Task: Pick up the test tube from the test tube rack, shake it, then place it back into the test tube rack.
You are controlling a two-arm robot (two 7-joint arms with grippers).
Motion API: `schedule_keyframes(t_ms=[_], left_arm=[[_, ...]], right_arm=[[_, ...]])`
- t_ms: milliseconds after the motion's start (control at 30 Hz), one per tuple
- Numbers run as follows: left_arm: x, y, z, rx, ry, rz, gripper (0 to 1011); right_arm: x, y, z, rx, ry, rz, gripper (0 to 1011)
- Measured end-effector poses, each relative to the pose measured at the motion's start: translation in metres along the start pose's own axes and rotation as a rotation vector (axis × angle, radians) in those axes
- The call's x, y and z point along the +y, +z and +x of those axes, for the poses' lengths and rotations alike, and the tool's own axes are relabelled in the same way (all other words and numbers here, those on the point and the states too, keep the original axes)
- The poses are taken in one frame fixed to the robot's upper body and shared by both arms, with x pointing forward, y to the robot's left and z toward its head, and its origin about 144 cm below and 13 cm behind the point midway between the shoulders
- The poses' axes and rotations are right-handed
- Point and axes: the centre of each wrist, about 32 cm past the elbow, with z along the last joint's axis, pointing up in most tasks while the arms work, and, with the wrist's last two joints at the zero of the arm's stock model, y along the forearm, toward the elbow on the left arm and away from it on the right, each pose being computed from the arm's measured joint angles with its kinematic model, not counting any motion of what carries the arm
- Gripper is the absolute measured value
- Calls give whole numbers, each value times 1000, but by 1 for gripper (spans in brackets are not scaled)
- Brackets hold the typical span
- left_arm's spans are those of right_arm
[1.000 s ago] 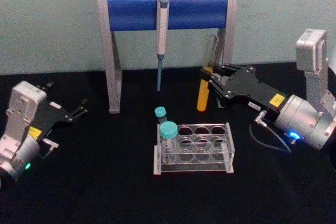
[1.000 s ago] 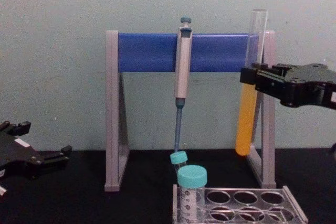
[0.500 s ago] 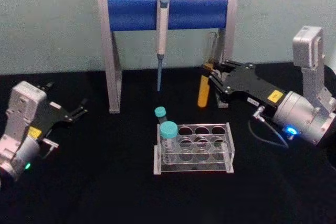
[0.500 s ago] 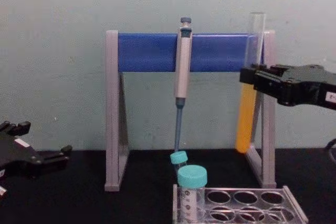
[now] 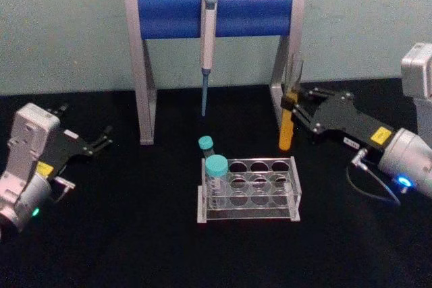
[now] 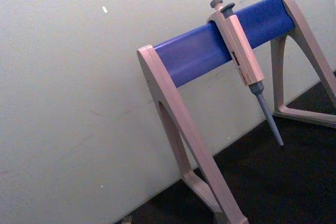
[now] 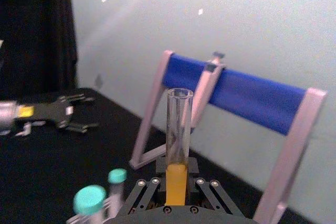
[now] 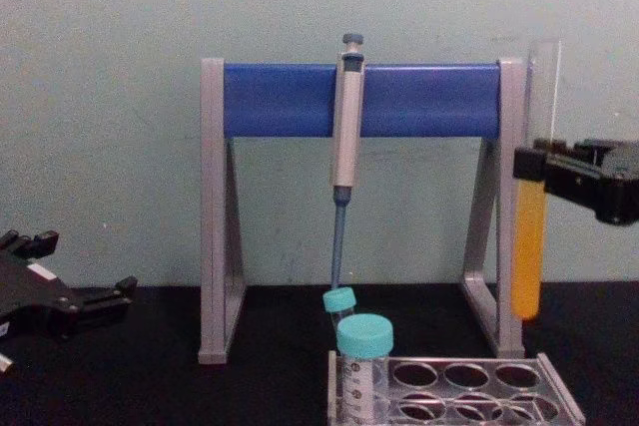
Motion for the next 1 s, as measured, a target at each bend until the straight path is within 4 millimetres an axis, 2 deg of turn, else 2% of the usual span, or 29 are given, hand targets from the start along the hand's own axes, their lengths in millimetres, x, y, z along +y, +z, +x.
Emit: schedule_keyframes(t_ms=[233, 533, 767, 1000], left_arm=[[0, 0, 0, 0, 0, 0, 1001], [0, 0, 0, 0, 0, 0, 1001], [0, 0, 0, 0, 0, 0, 1002], [0, 0, 0, 0, 0, 0, 1001]], right_arm=[[-5, 2, -11, 36, 89, -27, 221], [20, -2, -18, 77, 150, 29, 221], [40, -6, -15, 57, 45, 61, 221], [44, -9, -12, 67, -64, 56, 221]])
